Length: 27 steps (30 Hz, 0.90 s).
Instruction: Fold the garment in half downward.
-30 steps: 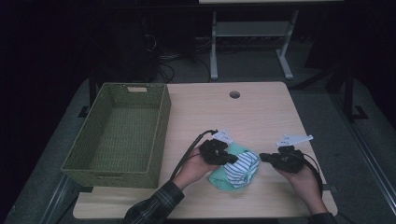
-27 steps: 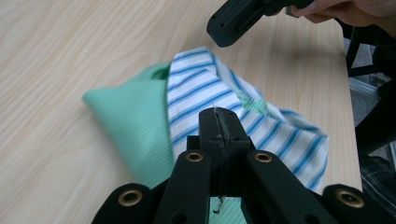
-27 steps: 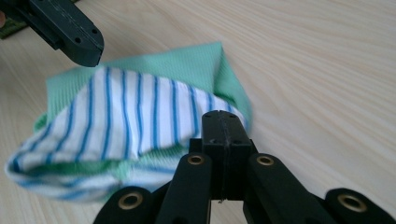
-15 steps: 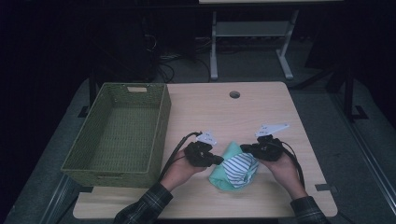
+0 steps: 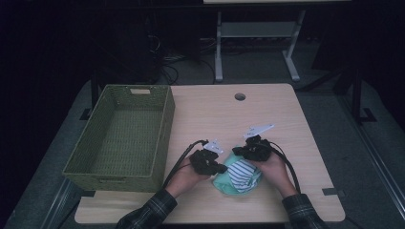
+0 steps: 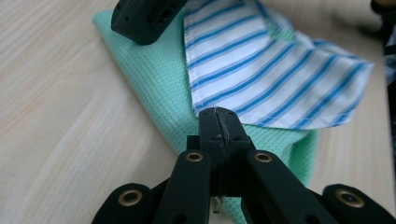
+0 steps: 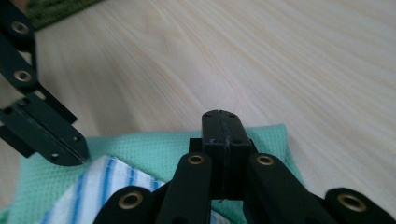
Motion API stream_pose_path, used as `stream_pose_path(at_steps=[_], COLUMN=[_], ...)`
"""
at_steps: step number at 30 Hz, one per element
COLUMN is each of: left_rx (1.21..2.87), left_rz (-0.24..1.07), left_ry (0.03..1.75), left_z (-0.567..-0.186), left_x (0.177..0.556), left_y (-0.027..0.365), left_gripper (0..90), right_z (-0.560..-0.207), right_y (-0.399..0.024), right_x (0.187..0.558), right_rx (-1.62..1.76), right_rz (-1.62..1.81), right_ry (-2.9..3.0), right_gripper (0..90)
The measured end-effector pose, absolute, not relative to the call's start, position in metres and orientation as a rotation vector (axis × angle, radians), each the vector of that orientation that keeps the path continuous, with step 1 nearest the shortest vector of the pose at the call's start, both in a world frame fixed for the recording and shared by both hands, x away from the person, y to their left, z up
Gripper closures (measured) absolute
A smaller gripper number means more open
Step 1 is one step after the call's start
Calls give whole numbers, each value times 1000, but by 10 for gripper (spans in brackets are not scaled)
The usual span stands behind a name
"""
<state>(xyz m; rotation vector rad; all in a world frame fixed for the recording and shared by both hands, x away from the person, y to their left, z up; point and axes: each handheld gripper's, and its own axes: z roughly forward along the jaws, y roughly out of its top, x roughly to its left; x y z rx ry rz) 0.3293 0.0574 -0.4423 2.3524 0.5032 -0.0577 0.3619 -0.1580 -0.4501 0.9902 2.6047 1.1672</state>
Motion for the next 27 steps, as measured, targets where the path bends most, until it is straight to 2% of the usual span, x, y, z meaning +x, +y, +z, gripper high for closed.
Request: stream_pose_path(at_steps=[6, 15, 27], left_rx=[2400, 2397, 2342], left_rz=[-53, -39, -47], left_ry=[501, 497, 486], left_z=[-451, -449, -432], left_x=[330, 329, 306], left_y=[55, 56, 69], left_gripper=[894, 893, 883], right_z=[-465, -463, -449], right_y=[-154, -155, -191], right_x=[365, 364, 368], right_rx=[998, 973, 1072], right_rz=[1109, 1090, 1150], right_ry=[2638, 2635, 2517], right_gripper=[898, 898, 898])
